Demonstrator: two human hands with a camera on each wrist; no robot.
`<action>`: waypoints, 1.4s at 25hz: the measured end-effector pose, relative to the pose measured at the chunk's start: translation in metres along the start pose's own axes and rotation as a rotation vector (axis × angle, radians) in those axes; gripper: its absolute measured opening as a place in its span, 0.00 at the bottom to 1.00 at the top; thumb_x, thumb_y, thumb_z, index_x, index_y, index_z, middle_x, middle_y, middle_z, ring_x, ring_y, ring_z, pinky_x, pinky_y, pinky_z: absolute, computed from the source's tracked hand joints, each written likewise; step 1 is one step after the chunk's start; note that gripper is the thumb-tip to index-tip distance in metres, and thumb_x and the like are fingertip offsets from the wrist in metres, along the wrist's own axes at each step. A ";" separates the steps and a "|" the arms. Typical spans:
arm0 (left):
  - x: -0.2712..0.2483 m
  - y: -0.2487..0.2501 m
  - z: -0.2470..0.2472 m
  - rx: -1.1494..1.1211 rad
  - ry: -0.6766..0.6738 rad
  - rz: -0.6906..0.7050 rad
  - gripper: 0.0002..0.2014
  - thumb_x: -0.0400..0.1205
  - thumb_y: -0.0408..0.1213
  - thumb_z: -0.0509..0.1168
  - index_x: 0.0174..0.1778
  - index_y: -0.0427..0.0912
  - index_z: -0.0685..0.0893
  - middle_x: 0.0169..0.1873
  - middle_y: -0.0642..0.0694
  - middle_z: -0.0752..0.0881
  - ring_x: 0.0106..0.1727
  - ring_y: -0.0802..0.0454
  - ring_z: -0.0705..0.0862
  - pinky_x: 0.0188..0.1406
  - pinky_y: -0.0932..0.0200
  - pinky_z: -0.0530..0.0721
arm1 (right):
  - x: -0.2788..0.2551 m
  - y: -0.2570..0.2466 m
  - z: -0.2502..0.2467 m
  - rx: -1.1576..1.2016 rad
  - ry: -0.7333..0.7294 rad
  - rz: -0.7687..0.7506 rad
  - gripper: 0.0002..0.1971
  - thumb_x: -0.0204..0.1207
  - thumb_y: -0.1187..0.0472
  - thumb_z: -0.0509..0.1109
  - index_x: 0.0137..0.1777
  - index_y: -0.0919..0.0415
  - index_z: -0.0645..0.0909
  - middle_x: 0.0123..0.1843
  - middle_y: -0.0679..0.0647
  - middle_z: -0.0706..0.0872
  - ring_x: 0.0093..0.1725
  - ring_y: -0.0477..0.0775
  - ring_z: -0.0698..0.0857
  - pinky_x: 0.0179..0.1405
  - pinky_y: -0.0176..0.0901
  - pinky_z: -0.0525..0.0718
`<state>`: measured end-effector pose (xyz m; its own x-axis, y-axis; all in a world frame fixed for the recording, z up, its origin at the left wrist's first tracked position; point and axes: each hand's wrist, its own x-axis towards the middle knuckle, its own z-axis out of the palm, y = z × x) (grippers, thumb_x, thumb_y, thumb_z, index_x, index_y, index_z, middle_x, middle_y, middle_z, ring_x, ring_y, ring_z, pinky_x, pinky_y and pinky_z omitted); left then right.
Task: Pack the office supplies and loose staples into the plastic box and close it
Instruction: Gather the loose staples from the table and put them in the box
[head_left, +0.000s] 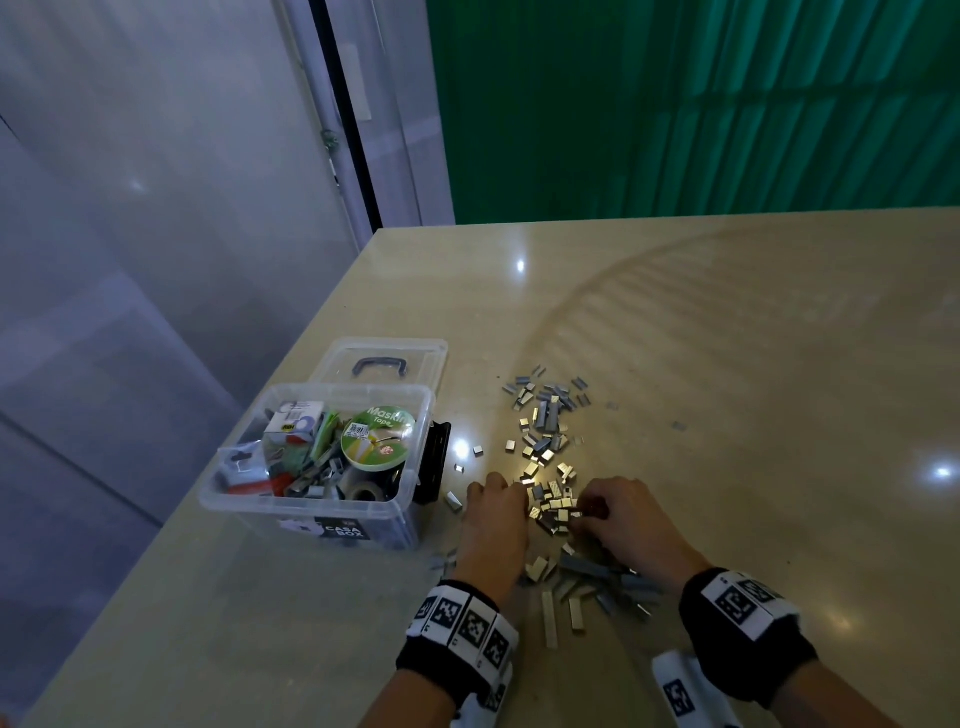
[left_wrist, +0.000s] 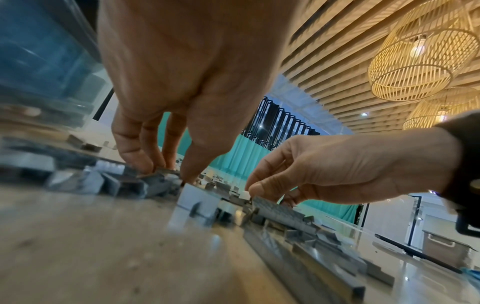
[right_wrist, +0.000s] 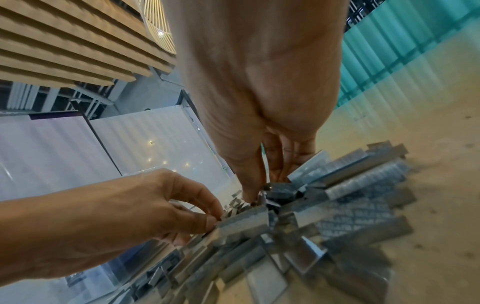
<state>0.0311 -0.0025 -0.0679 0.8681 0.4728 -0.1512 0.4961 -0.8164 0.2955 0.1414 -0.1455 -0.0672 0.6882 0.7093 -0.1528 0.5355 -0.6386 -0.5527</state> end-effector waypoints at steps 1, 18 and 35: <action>0.002 -0.002 0.000 -0.020 -0.008 0.002 0.16 0.83 0.31 0.67 0.66 0.46 0.82 0.67 0.45 0.74 0.69 0.46 0.71 0.68 0.52 0.76 | 0.000 0.000 0.000 0.020 0.003 0.001 0.07 0.80 0.55 0.75 0.56 0.52 0.87 0.50 0.45 0.83 0.50 0.43 0.79 0.41 0.24 0.68; 0.005 -0.016 -0.027 -0.406 0.053 0.036 0.03 0.80 0.35 0.73 0.48 0.47 0.90 0.43 0.50 0.89 0.44 0.57 0.88 0.53 0.55 0.89 | 0.010 -0.027 -0.028 0.272 0.114 -0.043 0.04 0.73 0.63 0.82 0.44 0.53 0.93 0.39 0.43 0.91 0.41 0.38 0.88 0.44 0.34 0.85; -0.079 -0.165 -0.173 -0.474 0.480 -0.023 0.09 0.73 0.27 0.77 0.45 0.44 0.90 0.38 0.53 0.91 0.42 0.63 0.88 0.45 0.71 0.85 | 0.037 -0.226 -0.005 0.280 0.068 -0.496 0.04 0.72 0.65 0.80 0.41 0.54 0.92 0.38 0.40 0.90 0.40 0.36 0.87 0.41 0.24 0.80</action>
<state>-0.1218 0.1522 0.0580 0.6999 0.6723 0.2410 0.3581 -0.6224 0.6960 0.0487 0.0237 0.0564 0.4223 0.8772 0.2286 0.6589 -0.1239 -0.7419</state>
